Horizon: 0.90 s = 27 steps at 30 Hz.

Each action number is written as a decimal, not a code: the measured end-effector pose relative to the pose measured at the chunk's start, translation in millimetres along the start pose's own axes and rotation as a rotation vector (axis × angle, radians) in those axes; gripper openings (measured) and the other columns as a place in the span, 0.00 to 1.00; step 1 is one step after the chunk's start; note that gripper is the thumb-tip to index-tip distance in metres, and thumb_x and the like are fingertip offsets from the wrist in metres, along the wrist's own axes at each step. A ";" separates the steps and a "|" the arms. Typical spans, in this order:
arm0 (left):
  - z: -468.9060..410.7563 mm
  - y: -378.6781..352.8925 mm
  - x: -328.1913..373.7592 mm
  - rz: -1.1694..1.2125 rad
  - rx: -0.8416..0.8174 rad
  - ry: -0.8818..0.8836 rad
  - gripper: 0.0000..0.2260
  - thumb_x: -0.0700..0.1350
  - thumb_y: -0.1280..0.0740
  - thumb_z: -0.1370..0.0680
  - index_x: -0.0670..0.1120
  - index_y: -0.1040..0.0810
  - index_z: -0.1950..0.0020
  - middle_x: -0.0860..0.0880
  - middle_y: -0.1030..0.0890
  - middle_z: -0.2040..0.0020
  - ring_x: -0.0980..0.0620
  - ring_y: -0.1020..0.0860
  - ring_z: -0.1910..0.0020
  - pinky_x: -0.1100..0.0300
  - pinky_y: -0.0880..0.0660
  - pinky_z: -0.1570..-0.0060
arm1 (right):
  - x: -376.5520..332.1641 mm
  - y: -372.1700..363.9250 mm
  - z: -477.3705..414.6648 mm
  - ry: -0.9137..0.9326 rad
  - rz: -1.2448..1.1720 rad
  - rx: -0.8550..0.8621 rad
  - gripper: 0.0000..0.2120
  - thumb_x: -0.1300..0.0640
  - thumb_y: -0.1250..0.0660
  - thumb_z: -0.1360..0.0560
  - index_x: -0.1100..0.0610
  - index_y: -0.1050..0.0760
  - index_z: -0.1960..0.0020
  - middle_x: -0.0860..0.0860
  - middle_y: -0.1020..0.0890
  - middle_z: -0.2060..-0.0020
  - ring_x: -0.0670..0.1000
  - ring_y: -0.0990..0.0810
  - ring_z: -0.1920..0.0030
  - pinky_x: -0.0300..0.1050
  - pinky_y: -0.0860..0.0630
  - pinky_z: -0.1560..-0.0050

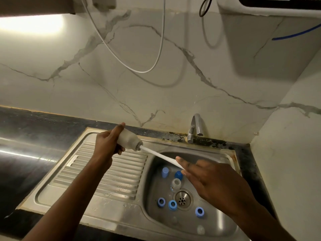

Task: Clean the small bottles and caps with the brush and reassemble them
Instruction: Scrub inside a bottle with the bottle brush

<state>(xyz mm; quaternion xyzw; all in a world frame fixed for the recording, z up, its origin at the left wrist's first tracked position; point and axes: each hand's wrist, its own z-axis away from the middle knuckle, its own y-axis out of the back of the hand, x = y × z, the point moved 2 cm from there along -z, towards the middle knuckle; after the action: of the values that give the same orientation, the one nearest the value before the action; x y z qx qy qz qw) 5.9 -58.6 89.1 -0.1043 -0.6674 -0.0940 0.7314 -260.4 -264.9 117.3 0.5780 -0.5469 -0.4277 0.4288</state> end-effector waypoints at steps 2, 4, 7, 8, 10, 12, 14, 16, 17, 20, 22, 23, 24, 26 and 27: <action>-2.7 5.0 3.3 0.001 0.023 -0.006 0.19 0.57 0.28 0.20 0.39 0.19 0.46 0.36 0.18 0.57 0.49 0.22 0.72 0.59 0.26 0.75 | -1.7 7.0 -0.7 -0.017 0.037 -0.026 0.23 0.42 0.46 0.15 0.45 0.35 0.21 0.43 0.28 0.68 0.45 0.31 0.76 0.30 0.35 0.78; -3.9 6.7 5.3 -0.002 0.024 -0.005 0.19 0.57 0.27 0.20 0.40 0.19 0.46 0.36 0.18 0.57 0.48 0.22 0.72 0.59 0.26 0.75 | -2.7 9.3 0.5 0.005 0.074 -0.029 0.26 0.45 0.33 0.19 0.48 0.30 0.23 0.43 0.29 0.70 0.44 0.33 0.77 0.28 0.41 0.77; -4.9 7.1 7.7 0.006 0.028 -0.006 0.17 0.57 0.28 0.20 0.42 0.19 0.47 0.36 0.18 0.57 0.46 0.22 0.70 0.58 0.26 0.74 | -0.7 11.3 2.4 0.047 0.122 -0.050 0.36 0.49 0.21 0.28 0.50 0.29 0.23 0.44 0.27 0.69 0.43 0.35 0.77 0.27 0.47 0.74; -5.3 7.5 8.0 0.010 0.030 -0.002 0.17 0.57 0.28 0.20 0.42 0.19 0.47 0.36 0.18 0.56 0.46 0.22 0.70 0.58 0.26 0.74 | 1.1 12.5 2.8 0.057 0.126 -0.042 0.40 0.50 0.19 0.31 0.51 0.30 0.23 0.45 0.26 0.69 0.43 0.36 0.77 0.27 0.45 0.75; -5.8 8.5 7.0 0.020 0.037 0.016 0.17 0.57 0.28 0.20 0.43 0.20 0.46 0.36 0.18 0.55 0.46 0.22 0.70 0.58 0.26 0.74 | 4.5 15.6 3.8 0.076 0.117 -0.050 0.47 0.52 0.16 0.35 0.52 0.36 0.22 0.46 0.25 0.69 0.44 0.34 0.78 0.30 0.36 0.79; -4.7 7.9 4.3 0.015 0.032 0.031 0.18 0.57 0.28 0.20 0.42 0.20 0.45 0.36 0.18 0.55 0.47 0.23 0.70 0.58 0.26 0.74 | 8.2 14.6 4.0 0.079 0.107 -0.049 0.50 0.54 0.16 0.35 0.53 0.42 0.21 0.48 0.24 0.69 0.44 0.33 0.78 0.35 0.29 0.80; -1.8 5.7 1.7 0.003 0.009 0.031 0.21 0.57 0.28 0.20 0.39 0.20 0.44 0.36 0.18 0.56 0.48 0.23 0.71 0.59 0.27 0.75 | 10.9 10.0 3.8 0.091 0.112 0.001 0.44 0.52 0.22 0.29 0.52 0.44 0.21 0.48 0.24 0.68 0.45 0.32 0.78 0.37 0.28 0.81; 0.6 3.9 1.0 0.003 -0.006 0.017 0.21 0.57 0.29 0.20 0.38 0.19 0.43 0.36 0.18 0.58 0.48 0.24 0.72 0.60 0.27 0.76 | 14.2 3.4 3.0 0.078 0.112 0.078 0.32 0.48 0.37 0.21 0.49 0.46 0.21 0.47 0.24 0.68 0.45 0.32 0.78 0.37 0.28 0.81; 1.4 3.3 1.8 0.005 -0.009 0.007 0.21 0.57 0.29 0.19 0.38 0.19 0.44 0.36 0.18 0.59 0.48 0.24 0.72 0.60 0.27 0.76 | 14.4 1.6 2.1 0.045 0.102 0.090 0.28 0.46 0.44 0.19 0.47 0.45 0.20 0.47 0.24 0.68 0.46 0.31 0.78 0.37 0.28 0.81; 4.0 0.2 6.7 0.012 -0.028 -0.023 0.17 0.56 0.30 0.19 0.40 0.19 0.45 0.36 0.18 0.56 0.48 0.23 0.72 0.60 0.25 0.75 | 7.1 -1.5 0.5 -0.168 -0.063 0.032 0.24 0.40 0.50 0.16 0.37 0.43 0.21 0.46 0.21 0.65 0.46 0.23 0.71 0.40 0.21 0.70; 5.4 -3.3 11.1 0.024 -0.045 -0.040 0.14 0.54 0.30 0.18 0.43 0.18 0.45 0.37 0.17 0.54 0.46 0.22 0.69 0.59 0.23 0.73 | 0.4 -3.2 1.6 -0.305 -0.358 -0.014 0.19 0.38 0.45 0.16 0.31 0.40 0.25 0.44 0.18 0.62 0.44 0.18 0.64 0.41 0.18 0.61; 6.2 -5.7 13.2 0.035 -0.055 -0.044 0.13 0.54 0.30 0.18 0.44 0.18 0.46 0.38 0.17 0.53 0.44 0.22 0.68 0.59 0.21 0.71 | -5.0 -2.0 -0.7 -0.365 -0.513 -0.050 0.17 0.40 0.42 0.16 0.30 0.36 0.28 0.43 0.16 0.61 0.43 0.17 0.62 0.41 0.18 0.58; 7.1 -8.7 14.6 0.048 -0.064 -0.044 0.13 0.53 0.30 0.18 0.44 0.18 0.46 0.38 0.16 0.53 0.43 0.21 0.66 0.58 0.21 0.70 | -10.0 -1.0 -3.8 -0.410 -0.663 -0.086 0.14 0.42 0.39 0.16 0.32 0.30 0.31 0.42 0.16 0.61 0.42 0.17 0.63 0.41 0.18 0.59; 8.5 -13.9 15.4 0.074 -0.073 -0.041 0.13 0.53 0.30 0.18 0.43 0.18 0.46 0.39 0.17 0.53 0.42 0.21 0.65 0.57 0.20 0.69 | -18.0 4.1 -7.3 -0.504 -0.994 -0.180 0.12 0.47 0.37 0.16 0.39 0.21 0.35 0.42 0.18 0.67 0.43 0.22 0.72 0.36 0.25 0.71; 8.9 -16.0 15.3 0.078 -0.073 -0.044 0.13 0.53 0.30 0.18 0.43 0.18 0.46 0.39 0.16 0.53 0.42 0.21 0.65 0.57 0.20 0.68 | -20.4 7.1 -7.4 -0.561 -1.154 -0.249 0.12 0.47 0.36 0.16 0.40 0.20 0.35 0.45 0.21 0.70 0.43 0.28 0.76 0.36 0.30 0.75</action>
<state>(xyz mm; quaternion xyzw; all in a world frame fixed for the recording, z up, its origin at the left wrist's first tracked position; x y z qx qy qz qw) -5.6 -71.4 105.5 -0.1590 -0.6749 -0.0874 0.7153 -255.9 -244.5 126.6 0.5912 -0.1866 -0.7839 0.0350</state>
